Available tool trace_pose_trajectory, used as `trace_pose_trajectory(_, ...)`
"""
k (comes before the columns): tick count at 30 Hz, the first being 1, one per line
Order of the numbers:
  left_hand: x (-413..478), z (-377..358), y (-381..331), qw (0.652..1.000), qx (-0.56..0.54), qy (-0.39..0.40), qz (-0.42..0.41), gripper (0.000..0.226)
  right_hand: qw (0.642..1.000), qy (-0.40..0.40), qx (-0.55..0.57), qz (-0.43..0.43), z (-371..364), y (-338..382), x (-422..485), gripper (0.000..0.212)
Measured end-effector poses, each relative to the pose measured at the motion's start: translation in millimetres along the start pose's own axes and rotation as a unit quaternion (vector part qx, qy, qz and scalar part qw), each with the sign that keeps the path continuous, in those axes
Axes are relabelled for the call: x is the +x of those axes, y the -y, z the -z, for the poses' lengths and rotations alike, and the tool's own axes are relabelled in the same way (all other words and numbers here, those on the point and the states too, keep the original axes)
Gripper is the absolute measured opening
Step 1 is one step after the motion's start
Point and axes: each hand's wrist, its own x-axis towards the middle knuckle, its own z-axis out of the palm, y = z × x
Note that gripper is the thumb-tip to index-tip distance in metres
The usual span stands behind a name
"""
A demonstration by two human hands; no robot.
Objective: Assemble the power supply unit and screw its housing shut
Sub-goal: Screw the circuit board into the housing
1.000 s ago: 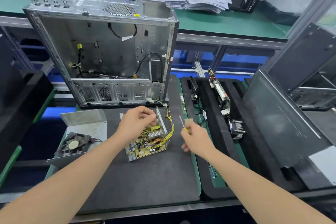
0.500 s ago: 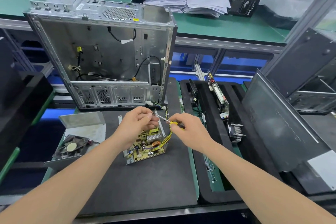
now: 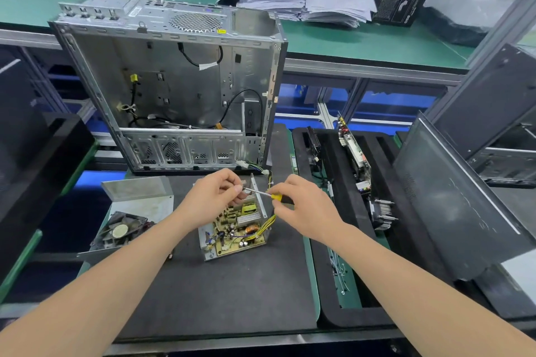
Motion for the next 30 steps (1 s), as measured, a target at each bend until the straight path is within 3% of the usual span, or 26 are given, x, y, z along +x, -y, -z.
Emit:
trace_pose_trajectory(6, -2, 6, 1, 1.000, 0.012, 0.001, -0.010, 0.007, 0.990, 0.019, 0.135, -0.037, 2, -1, 4, 0.021)
trace_pose_trajectory(9, -2, 5, 1, 1.000, -0.008, 0.005, 0.009, 0.008, 0.993, 0.017, 0.114, -0.019, 1, 0, 4, 0.019)
trace_pose_trajectory(16, -4, 7, 2, 0.998, 0.067, 0.019, 0.002, 0.006, 0.992, 0.015, 0.123, -0.038, 4, -4, 5, 0.016)
trace_pose_trajectory(23, 2, 6, -2, 0.999, -0.019, -0.008, 0.042, 0.024, 0.990, 0.016, 0.131, -0.042, 6, -6, 5, 0.014)
trace_pose_trajectory(30, 3, 3, -4, 0.998, 0.013, -0.040, 0.044, 0.023, 0.988, 0.011, 0.142, -0.060, 10, -9, 5, 0.013)
